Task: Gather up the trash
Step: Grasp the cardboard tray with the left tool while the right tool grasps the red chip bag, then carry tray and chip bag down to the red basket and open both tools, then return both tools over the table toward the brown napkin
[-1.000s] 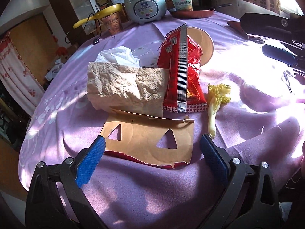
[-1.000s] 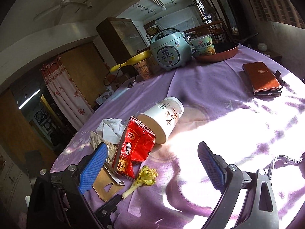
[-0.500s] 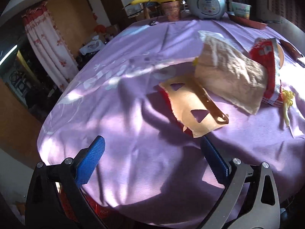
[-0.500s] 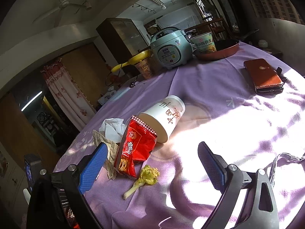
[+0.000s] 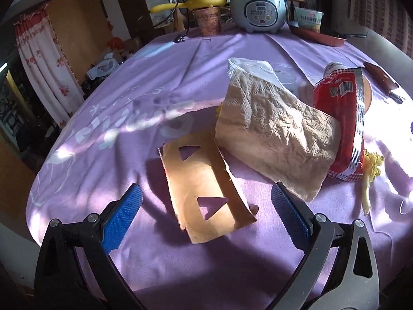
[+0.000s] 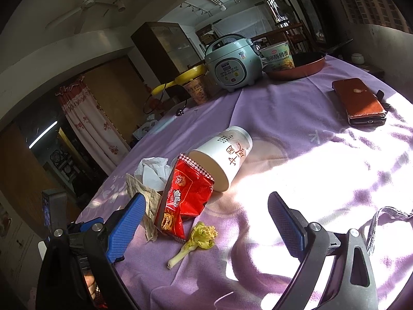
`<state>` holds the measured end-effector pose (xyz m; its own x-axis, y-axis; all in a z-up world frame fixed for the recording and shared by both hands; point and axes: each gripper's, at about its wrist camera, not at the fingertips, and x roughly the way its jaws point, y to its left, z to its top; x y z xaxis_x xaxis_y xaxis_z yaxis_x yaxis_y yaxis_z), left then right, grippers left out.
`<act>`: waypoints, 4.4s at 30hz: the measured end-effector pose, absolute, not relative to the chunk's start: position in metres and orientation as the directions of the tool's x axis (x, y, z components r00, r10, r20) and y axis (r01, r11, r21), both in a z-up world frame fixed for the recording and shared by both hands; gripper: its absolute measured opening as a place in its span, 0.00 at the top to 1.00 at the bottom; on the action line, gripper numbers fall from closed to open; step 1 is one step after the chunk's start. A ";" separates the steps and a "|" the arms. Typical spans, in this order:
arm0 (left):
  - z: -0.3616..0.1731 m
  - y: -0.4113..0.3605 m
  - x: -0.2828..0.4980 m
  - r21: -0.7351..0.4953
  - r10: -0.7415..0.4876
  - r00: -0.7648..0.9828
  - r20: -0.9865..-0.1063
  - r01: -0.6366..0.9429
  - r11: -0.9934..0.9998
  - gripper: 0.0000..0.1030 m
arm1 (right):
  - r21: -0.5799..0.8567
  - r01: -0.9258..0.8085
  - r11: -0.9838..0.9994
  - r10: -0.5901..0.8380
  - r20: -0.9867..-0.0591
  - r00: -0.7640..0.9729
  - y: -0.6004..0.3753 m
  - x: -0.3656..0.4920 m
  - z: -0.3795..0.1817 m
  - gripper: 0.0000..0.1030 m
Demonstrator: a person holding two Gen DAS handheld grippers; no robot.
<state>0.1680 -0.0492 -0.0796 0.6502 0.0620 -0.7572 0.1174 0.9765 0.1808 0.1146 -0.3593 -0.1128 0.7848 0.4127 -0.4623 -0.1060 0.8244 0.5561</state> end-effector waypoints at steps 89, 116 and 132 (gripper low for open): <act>-0.074 0.270 -0.035 0.017 0.399 0.582 -0.709 -0.551 0.834 0.44 | 0.462 -0.674 0.577 0.808 -0.444 0.387 -0.072 0.077 -0.012 0.95; -0.142 0.397 -0.085 -0.146 0.302 0.444 -0.844 -0.731 0.667 0.26 | 0.490 -0.804 0.338 0.704 -0.698 -0.130 0.221 0.044 -0.098 0.73; -0.121 0.365 -0.067 -0.097 0.337 0.470 -0.816 -0.685 0.722 0.23 | 0.474 -0.783 0.402 0.767 -0.642 0.005 0.160 0.047 -0.079 0.55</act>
<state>-0.0671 0.3654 -0.1211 0.4703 0.3369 -0.8157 -0.6851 0.7220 -0.0968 0.0474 0.1603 -0.0789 0.0053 0.7669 -0.6417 -0.7830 0.4024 0.4744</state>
